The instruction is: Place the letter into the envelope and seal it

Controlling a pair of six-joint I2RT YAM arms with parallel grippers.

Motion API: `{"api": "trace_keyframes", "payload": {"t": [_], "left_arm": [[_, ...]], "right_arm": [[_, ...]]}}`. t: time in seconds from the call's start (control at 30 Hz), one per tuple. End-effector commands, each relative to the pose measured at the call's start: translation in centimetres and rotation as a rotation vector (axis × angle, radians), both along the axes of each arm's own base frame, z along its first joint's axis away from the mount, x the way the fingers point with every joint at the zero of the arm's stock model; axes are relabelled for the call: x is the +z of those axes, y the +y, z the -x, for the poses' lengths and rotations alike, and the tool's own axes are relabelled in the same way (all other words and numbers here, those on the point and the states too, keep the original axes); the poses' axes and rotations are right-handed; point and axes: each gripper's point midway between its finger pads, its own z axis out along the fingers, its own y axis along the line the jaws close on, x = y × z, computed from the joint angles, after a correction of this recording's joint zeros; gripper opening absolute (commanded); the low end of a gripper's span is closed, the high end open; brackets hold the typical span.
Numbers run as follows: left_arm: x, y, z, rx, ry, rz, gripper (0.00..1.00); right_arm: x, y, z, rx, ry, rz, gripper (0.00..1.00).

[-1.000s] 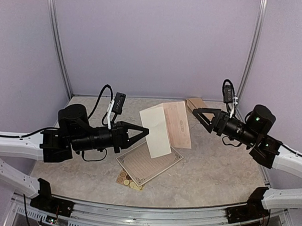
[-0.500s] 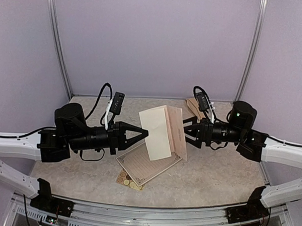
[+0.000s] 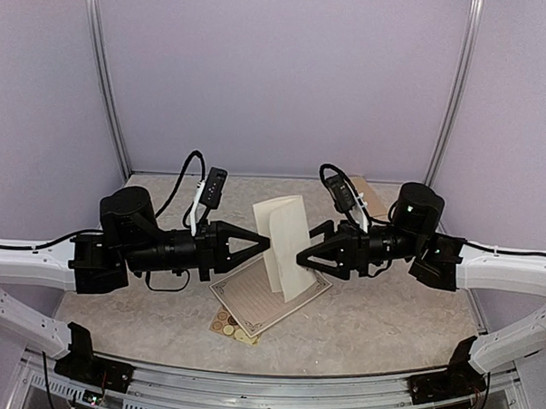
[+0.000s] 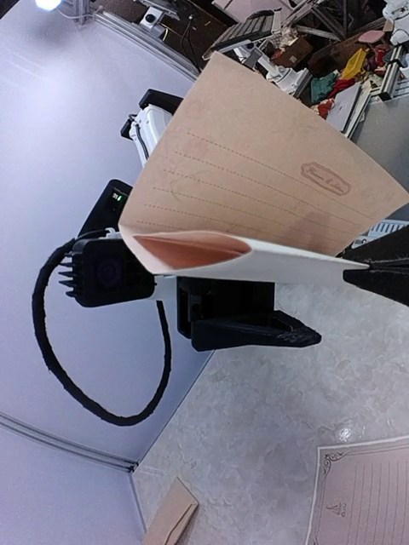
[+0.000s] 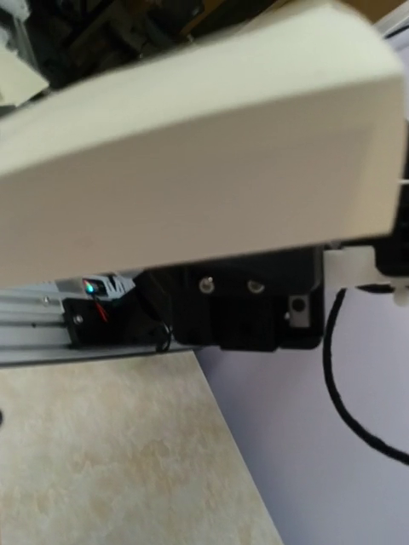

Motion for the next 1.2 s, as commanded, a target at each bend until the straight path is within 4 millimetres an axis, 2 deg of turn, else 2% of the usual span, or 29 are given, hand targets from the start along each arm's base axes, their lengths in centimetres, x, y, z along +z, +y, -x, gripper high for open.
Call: {"api": "trace_keyframes", "payload": {"t": [0.0, 0.27, 0.33, 0.5, 0.57, 0.8, 0.93, 1.17], "left_arm": [[0.8, -0.2, 0.2, -0.014, -0.019, 0.025, 0.0], [0.5, -0.4, 0.0, -0.012, -0.006, 0.018, 0.01], [0.4, -0.4, 0.0, -0.012, -0.003, 0.019, 0.22], [0.6, -0.5, 0.2, -0.026, -0.004, 0.03, 0.49], [0.7, -0.5, 0.3, -0.031, -0.003, 0.032, 0.54], [0.3, -0.5, 0.1, -0.02, 0.004, 0.026, 0.5], [0.1, -0.4, -0.3, 0.003, 0.009, 0.022, 0.45], [-0.3, -0.6, -1.1, 0.034, 0.028, 0.011, 0.23]], "right_arm": [[1.6, 0.3, 0.7, 0.043, -0.041, -0.048, 0.52], [1.5, 0.3, 0.4, 0.019, -0.039, -0.048, 0.02], [1.1, 0.4, -0.3, -0.031, -0.03, -0.03, 0.0], [0.1, 0.5, -2.0, -0.122, -0.008, 0.015, 0.0], [0.1, 0.6, -1.9, -0.116, -0.005, 0.015, 0.0], [0.3, 0.7, -1.5, -0.083, -0.008, 0.002, 0.0], [0.7, 0.6, -0.8, -0.042, -0.016, -0.016, 0.0], [0.8, 0.6, 0.1, 0.009, -0.026, -0.021, 0.0]]}}
